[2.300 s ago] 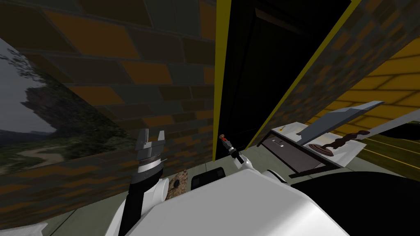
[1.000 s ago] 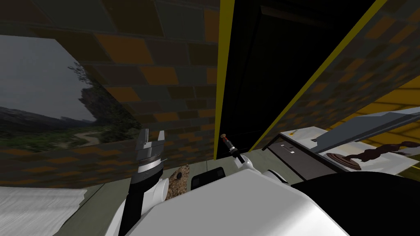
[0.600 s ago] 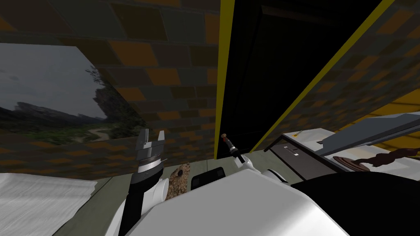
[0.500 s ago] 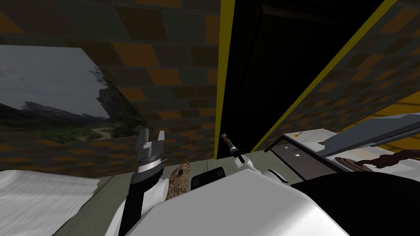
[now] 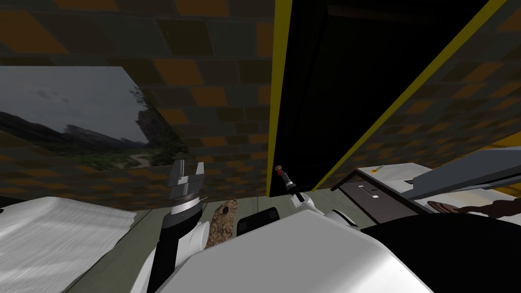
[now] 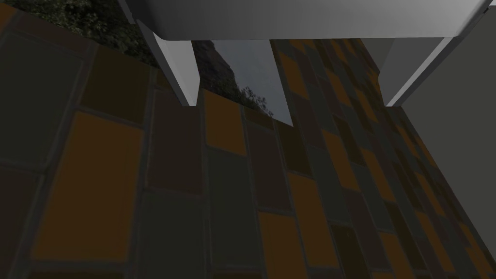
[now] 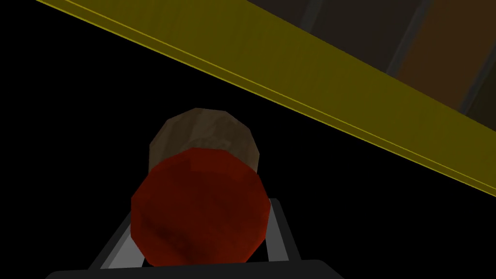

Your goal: Pull the door open

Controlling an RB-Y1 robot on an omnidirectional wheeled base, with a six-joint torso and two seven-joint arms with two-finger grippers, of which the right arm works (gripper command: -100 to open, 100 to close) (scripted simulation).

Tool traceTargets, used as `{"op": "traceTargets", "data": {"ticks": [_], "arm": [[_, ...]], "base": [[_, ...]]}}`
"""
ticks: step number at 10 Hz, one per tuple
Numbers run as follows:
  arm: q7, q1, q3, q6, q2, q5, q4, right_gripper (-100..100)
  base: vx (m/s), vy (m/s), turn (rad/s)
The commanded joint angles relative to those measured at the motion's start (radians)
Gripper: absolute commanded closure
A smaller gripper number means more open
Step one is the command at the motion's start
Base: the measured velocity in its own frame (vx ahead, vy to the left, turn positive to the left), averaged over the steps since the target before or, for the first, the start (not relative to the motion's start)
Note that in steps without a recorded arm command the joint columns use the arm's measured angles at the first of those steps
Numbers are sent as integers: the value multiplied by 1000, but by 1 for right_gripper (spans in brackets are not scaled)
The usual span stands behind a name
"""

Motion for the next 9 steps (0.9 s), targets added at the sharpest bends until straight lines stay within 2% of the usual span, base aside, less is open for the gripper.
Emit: {"op": "traceTargets", "data": {"ticks": [1,2,5,7,8,9], "arm": [[-34,1,16,-9,18,-3,-5,100],[-68,1,18,-7,17,-21,-5,100],[-75,1,18,-7,17,-21,-5,100],[-143,1,23,-4,15,-58,-6,100],[-159,1,23,-4,15,-58,-6,100],[-193,1,26,-2,14,-77,-6,100]], "base": [[-40,-18,69],[-44,-9,110],[-19,4,10],[-43,0,138],[-50,-9,65],[-47,3,92]]}}
